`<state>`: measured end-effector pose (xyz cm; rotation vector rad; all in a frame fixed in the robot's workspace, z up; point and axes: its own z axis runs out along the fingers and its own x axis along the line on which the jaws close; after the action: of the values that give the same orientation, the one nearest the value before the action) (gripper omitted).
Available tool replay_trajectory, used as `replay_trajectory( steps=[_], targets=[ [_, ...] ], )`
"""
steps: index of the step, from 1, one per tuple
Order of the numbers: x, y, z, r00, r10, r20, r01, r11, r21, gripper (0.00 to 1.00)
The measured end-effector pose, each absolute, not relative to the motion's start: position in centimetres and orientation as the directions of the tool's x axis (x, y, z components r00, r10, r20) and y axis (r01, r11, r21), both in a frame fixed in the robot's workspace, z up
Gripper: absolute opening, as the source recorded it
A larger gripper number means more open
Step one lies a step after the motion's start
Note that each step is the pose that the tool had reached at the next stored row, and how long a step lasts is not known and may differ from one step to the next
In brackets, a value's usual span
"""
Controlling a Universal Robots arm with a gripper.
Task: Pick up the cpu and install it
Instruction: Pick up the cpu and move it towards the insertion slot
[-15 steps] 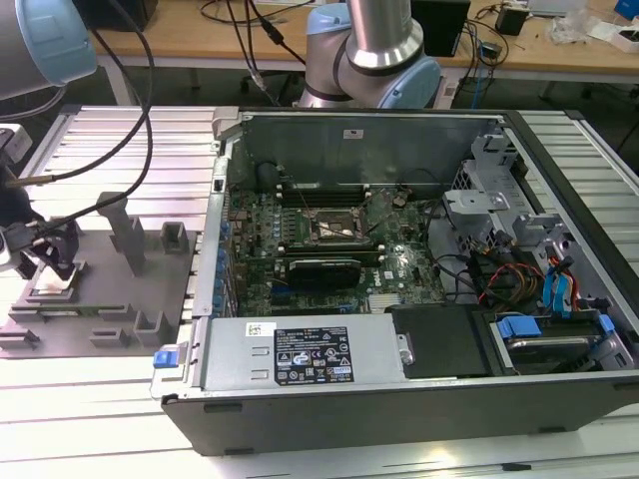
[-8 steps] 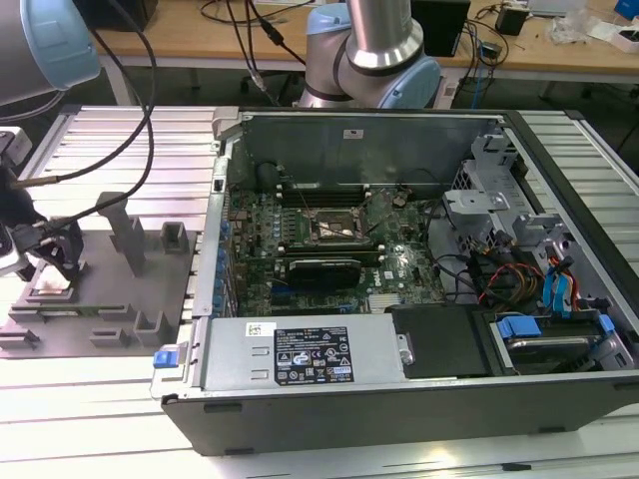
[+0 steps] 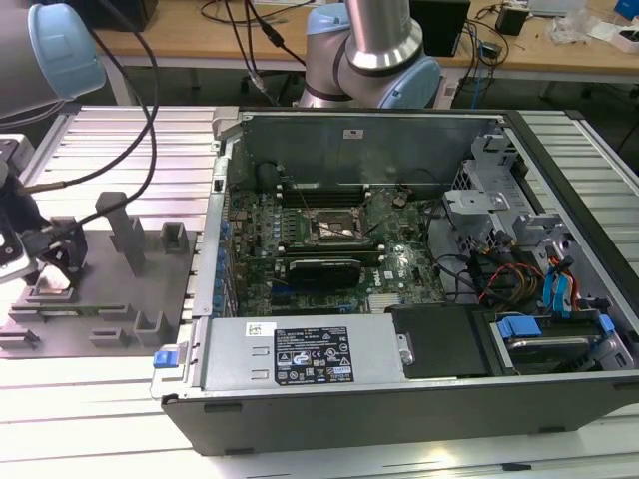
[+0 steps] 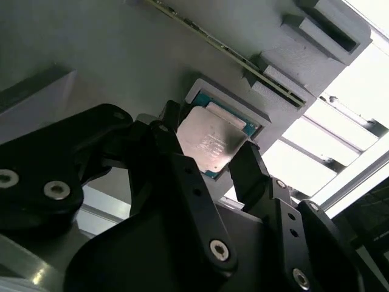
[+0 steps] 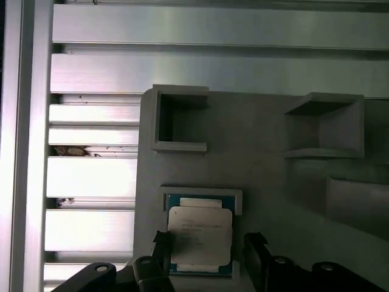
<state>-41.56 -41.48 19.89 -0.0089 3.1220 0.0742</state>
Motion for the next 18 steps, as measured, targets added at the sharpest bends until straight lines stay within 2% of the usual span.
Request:
replay_trajectory(
  steps=[18],
  targets=[
    [-42.21,-41.18,19.12,-1.000,0.004,-0.019,0.003,0.998,0.063,0.60]
  ],
)
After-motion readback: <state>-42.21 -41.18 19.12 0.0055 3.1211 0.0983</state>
